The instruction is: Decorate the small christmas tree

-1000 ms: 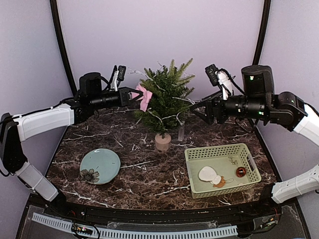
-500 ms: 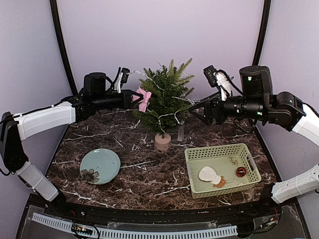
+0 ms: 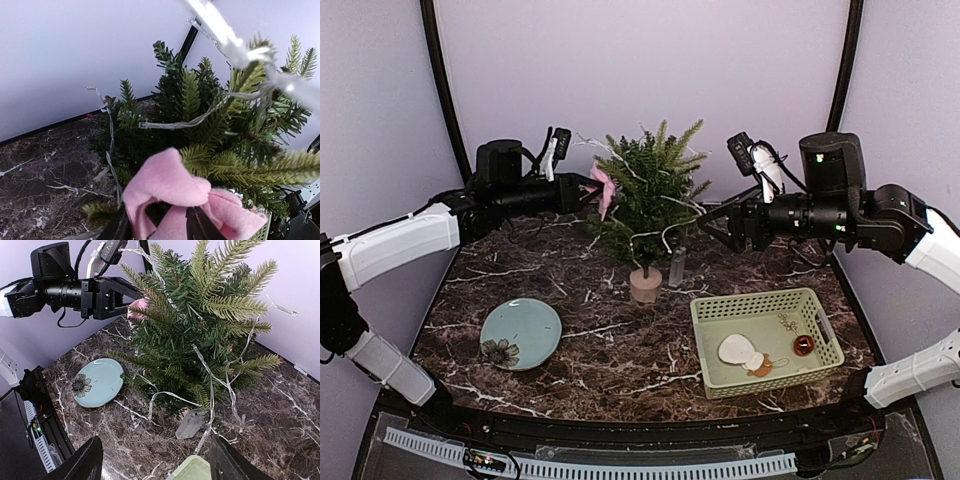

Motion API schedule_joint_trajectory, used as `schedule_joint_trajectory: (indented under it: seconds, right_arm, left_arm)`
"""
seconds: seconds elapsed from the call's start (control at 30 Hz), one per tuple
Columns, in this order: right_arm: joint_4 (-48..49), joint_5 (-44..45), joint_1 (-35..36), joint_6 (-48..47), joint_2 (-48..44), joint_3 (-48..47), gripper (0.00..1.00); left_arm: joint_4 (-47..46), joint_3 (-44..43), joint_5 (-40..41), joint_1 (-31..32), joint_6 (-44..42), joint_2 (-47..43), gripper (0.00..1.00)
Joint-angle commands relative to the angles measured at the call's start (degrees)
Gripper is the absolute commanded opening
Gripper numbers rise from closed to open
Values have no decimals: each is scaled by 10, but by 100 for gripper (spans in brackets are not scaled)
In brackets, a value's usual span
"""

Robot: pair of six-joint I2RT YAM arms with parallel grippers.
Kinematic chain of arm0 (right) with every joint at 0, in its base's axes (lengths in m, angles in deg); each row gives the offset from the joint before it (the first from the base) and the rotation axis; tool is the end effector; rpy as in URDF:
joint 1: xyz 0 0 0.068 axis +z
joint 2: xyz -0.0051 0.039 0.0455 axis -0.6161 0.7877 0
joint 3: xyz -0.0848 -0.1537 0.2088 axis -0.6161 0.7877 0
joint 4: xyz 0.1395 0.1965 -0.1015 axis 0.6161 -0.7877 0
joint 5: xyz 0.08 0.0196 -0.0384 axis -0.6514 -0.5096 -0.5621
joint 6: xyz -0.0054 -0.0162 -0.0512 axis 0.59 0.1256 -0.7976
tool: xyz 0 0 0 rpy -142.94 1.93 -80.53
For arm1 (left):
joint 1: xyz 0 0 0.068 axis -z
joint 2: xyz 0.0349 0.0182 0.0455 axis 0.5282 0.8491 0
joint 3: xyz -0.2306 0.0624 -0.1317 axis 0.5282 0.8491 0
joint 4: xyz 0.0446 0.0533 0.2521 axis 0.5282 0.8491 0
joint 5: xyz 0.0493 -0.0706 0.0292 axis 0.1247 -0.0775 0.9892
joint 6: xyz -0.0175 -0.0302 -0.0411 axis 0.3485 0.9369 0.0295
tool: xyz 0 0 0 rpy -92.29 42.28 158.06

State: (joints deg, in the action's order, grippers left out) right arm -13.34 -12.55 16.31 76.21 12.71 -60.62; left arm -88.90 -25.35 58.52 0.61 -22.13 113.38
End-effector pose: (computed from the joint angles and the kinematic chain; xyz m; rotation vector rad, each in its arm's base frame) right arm 0.1417 0.1945 0.4164 -0.7152 1.8751 0.6967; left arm 0.2876 -0.1976 0.3605 0.5020 1.7145 -0.9317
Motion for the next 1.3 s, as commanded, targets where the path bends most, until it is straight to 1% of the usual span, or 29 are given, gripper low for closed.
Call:
schedule_joint_trajectory:
  seconds: [0.0,0.13,0.3,0.37,0.43,0.53,0.7,0.8,0.87,0.93,1.0,1.07,1.13,1.27]
  right_arm:
    - [27,1,-4,7,-6,6,75]
    - [27,1,-4,7,-7,5,74]
    - [25,2,-4,7,-7,7,75]
    - [24,1,-4,7,-7,7,74]
    - [24,1,-4,7,-7,8,74]
    - [25,1,-4,5,-6,9,74]
    - [24,0,-4,6,-7,9,74]
    - [24,0,-4,6,-7,10,74]
    - [25,-1,-4,6,-6,10,74]
    - [26,-2,-4,7,-6,10,74]
    - [27,-2,-4,7,-6,11,74]
    - [26,-3,-4,7,-6,10,75]
    - [25,-1,-4,7,-6,10,74]
    - [22,2,-4,6,-8,12,74]
  left_arm:
    - [22,-10,35,3,-12,-37,39]
    - [25,-6,43,3,-15,-42,39]
    - [13,1,33,2,-11,-40,39]
    - [5,6,29,3,-10,-43,42]
    - [-13,21,31,5,-6,-58,48]
    - [-26,37,36,5,-7,-73,49]
    - [-6,45,81,5,-21,-97,51]
    - [-7,50,87,5,-27,-109,52]
    - [-10,51,69,5,-36,-109,51]
    - [-16,48,44,6,-42,-101,47]
    - [-26,43,23,5,-44,-89,40]
    - [-36,35,5,6,-40,-69,37]
    - [-47,25,-7,6,-35,-49,34]
    - [-68,6,-23,6,-27,-15,33]
